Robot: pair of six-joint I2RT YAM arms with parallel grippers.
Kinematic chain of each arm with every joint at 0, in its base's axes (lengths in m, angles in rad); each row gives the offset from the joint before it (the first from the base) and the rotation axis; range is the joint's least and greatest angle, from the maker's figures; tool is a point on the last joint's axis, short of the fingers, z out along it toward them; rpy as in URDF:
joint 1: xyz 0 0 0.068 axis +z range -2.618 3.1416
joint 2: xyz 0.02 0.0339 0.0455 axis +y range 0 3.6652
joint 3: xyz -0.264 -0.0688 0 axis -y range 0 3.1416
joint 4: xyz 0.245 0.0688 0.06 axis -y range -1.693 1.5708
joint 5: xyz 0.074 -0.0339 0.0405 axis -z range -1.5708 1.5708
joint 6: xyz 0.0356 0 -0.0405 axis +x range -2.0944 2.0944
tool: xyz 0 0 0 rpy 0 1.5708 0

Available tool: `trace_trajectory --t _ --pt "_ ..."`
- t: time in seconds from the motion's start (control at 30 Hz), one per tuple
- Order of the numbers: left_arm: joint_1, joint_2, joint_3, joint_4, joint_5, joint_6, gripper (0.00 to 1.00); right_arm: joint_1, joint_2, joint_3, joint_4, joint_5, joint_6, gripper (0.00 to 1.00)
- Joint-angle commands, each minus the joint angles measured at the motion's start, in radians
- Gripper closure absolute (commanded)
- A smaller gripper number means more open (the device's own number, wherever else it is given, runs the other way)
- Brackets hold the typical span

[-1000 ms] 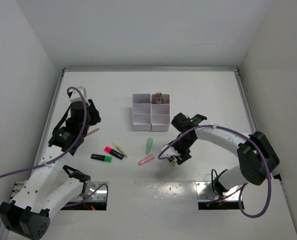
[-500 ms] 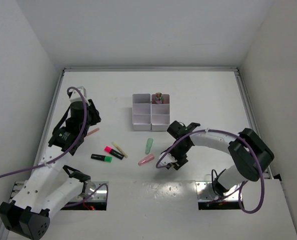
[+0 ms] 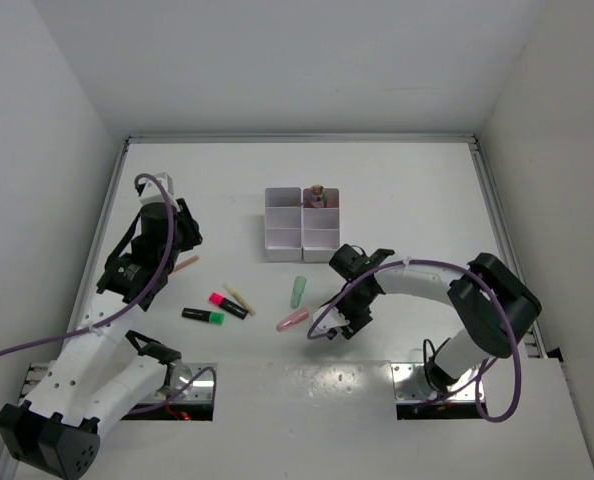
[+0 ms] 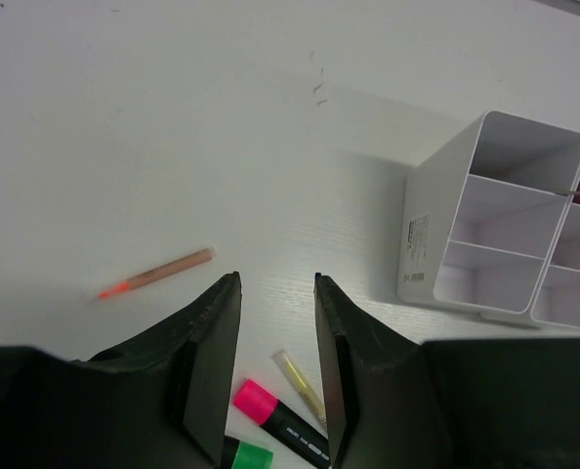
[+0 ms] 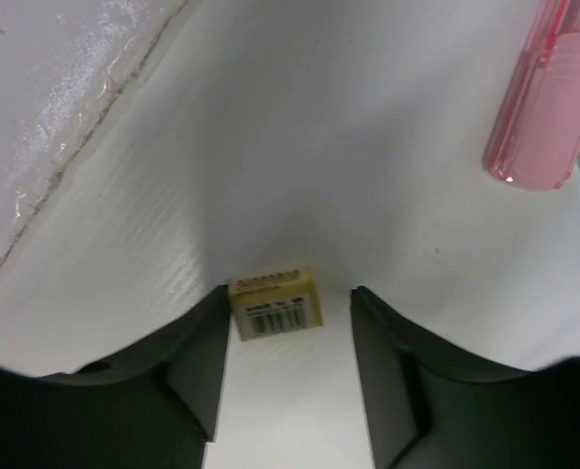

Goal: Sort the stationery into containers
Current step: Pick up the stationery from the center of the board, then place the stationery in the storage box.

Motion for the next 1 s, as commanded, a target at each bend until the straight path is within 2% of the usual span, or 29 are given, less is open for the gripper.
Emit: trace_trajectory --t 0.0,0.2,0.3,0.37,0.4,0.47,0.67,0.8,0.97 --pt "0.010 -0.008 -0.001 0.036 0.016 0.009 0.58 0.014 0.014 -0.003 0.014 0.023 -0.003 0.51" --pt "0.010 -0.008 -0.001 0.036 0.016 0.009 0.58 0.014 0.032 0.026 -0.031 0.023 -0.003 0.72" --pt "0.010 -0.008 -0.001 0.036 0.016 0.009 0.58 0.014 0.003 0.091 -0.057 -0.010 0.043 0.76" --pt "0.010 -0.008 -0.001 0.036 0.016 0.009 0.58 0.014 -0.038 0.155 -0.016 0.002 0.187 0.90" --pt "0.010 -0.008 -0.001 0.036 0.016 0.009 0.58 0.014 -0.047 0.178 0.012 0.020 0.247 1.00" --pt "0.010 -0.008 -0.001 0.036 0.016 0.009 0.58 0.014 -0.057 0.241 0.116 0.120 0.417 1.00" --pt "0.010 -0.008 -0.001 0.036 0.016 0.009 0.58 -0.007 -0.055 0.333 0.333 0.449 0.677 1.00" --pt "0.010 -0.008 -0.001 0.036 0.016 0.009 0.58 -0.007 -0.003 0.344 0.400 0.617 0.718 1.00" --pt "0.010 -0.008 -0.001 0.036 0.025 0.009 0.58 -0.017 0.037 0.355 0.500 0.720 0.748 1.00"
